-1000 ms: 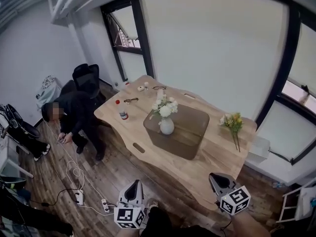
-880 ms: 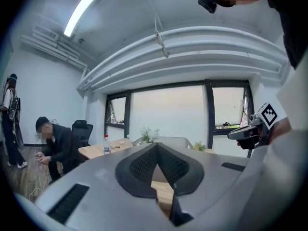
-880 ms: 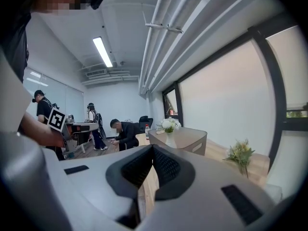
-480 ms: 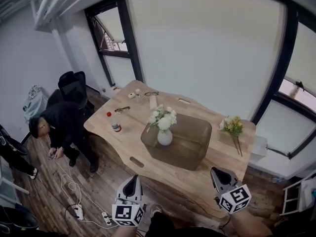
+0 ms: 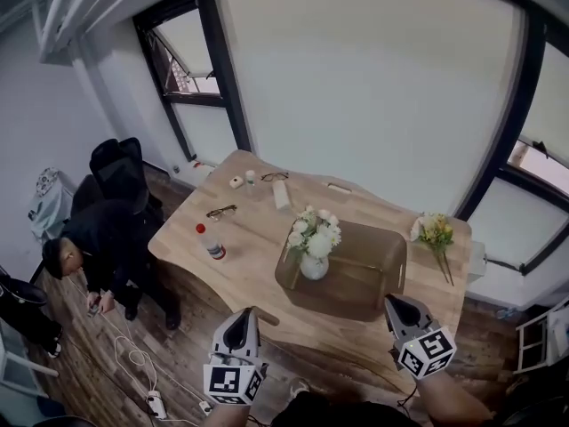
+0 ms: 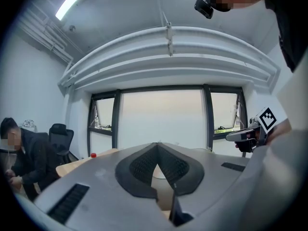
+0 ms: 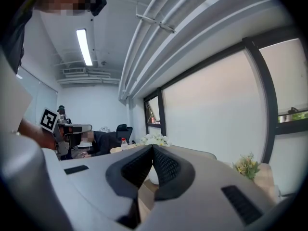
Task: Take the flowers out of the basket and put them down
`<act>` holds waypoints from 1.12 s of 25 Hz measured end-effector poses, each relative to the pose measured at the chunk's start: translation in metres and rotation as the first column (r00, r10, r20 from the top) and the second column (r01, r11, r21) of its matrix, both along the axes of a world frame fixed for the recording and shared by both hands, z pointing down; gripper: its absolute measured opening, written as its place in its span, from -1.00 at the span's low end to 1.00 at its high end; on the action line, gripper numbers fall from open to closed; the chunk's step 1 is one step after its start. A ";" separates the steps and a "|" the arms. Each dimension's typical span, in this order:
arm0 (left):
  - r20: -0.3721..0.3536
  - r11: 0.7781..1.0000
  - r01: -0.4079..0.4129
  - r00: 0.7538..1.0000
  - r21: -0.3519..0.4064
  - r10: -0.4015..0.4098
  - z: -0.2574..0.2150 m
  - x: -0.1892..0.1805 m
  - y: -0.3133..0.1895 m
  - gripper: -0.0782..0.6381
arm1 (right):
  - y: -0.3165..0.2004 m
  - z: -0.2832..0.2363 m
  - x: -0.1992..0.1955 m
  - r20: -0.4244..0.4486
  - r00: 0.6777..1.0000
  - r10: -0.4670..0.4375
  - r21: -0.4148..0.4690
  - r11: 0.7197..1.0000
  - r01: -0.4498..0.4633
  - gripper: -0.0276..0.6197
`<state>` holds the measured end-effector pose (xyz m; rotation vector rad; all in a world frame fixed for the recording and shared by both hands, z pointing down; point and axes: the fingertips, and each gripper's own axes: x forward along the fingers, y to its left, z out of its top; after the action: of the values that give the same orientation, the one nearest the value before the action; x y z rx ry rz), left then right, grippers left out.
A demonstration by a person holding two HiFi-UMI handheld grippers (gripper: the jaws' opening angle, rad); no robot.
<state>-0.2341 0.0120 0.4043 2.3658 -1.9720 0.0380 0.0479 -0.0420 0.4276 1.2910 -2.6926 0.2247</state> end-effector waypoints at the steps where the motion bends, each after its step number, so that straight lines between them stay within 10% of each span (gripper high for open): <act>1: 0.002 1.000 -0.010 1.000 0.003 0.010 -0.002 -0.007 -0.008 -0.78 | -0.006 -0.001 -0.007 -0.001 1.000 0.007 0.002 1.000 -0.007 -0.85; 14: 0.003 0.988 -0.148 0.989 0.032 0.148 0.010 -0.054 -0.085 -0.78 | -0.060 -0.051 -0.067 0.033 0.995 0.090 0.205 0.974 -0.094 -0.85; 28: -0.066 0.991 -0.131 0.989 0.033 0.133 0.002 -0.043 -0.128 -0.78 | -0.121 -0.062 -0.082 -0.007 1.000 0.002 0.233 0.972 0.000 -0.85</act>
<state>-0.2771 -0.1156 0.4068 2.4769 -1.7970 -0.0640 -0.0337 -0.1627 0.3652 1.3486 -2.7786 -0.1007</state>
